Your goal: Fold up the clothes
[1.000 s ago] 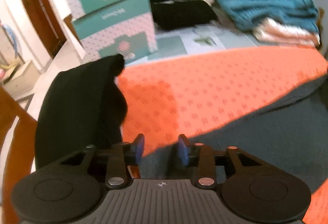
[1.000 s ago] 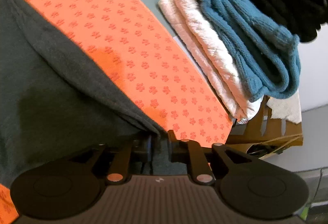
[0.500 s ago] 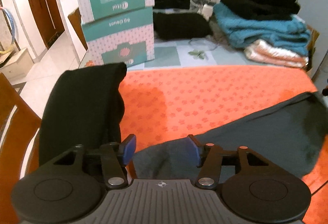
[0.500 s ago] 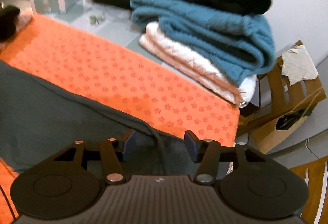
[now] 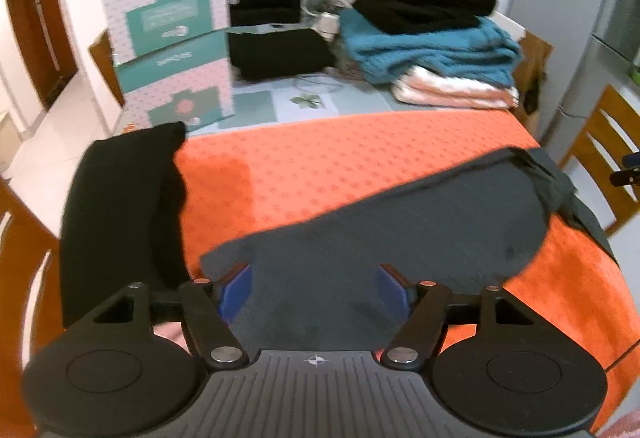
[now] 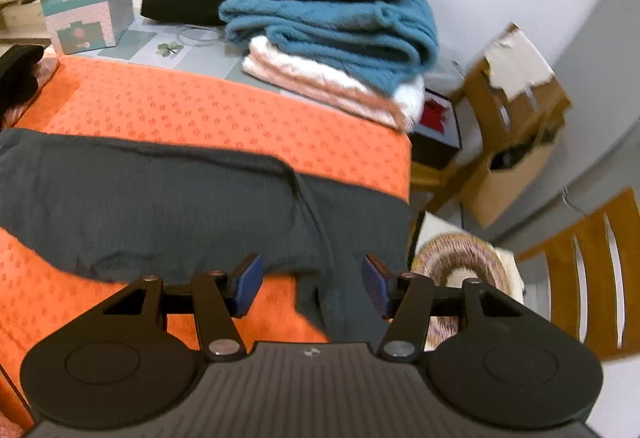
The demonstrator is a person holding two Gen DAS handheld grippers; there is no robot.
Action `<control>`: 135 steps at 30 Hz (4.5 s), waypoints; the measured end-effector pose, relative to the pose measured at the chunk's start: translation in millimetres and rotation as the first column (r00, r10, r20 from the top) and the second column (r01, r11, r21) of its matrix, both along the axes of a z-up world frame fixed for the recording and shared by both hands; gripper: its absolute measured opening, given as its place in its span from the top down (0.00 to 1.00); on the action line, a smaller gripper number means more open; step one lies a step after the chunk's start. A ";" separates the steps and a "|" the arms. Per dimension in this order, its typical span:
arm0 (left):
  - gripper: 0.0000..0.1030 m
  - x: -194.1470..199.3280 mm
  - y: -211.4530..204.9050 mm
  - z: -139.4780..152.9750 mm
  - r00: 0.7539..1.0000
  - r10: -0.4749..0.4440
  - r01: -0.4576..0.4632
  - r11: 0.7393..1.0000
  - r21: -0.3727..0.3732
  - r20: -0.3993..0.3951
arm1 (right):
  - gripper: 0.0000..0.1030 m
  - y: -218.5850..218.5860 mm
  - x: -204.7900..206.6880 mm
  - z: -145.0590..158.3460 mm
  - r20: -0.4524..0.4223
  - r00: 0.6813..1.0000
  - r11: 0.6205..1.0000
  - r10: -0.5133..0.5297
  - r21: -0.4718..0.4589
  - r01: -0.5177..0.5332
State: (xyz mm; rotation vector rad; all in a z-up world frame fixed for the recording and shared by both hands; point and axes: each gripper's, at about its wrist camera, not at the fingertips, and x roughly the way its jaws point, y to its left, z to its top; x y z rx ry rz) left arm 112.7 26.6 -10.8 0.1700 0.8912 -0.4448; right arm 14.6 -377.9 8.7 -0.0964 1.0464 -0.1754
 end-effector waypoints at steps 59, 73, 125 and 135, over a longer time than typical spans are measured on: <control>0.27 -77.5 -216.2 -55.1 0.973 0.204 -0.172 0.954 0.245 -0.111 | 0.97 -247.0 121.1 -119.9 -0.058 0.936 0.937 0.347 0.071 -0.343; 0.27 -67.6 -219.6 -72.0 0.956 0.283 -0.255 0.929 0.268 -0.073 | 0.84 -219.6 97.1 -112.5 0.057 0.858 0.849 0.511 0.126 -0.514; 0.82 -25.3 -204.3 -73.7 0.984 0.178 -0.179 0.978 0.103 0.027 | 0.52 28.0 43.9 -86.6 0.386 0.536 0.496 0.751 0.208 -0.843; 0.82 -18.8 -191.6 -71.6 0.987 0.154 -0.153 0.988 0.030 -0.041 | 0.39 75.9 52.6 -124.6 0.357 0.540 0.474 0.762 0.261 -0.841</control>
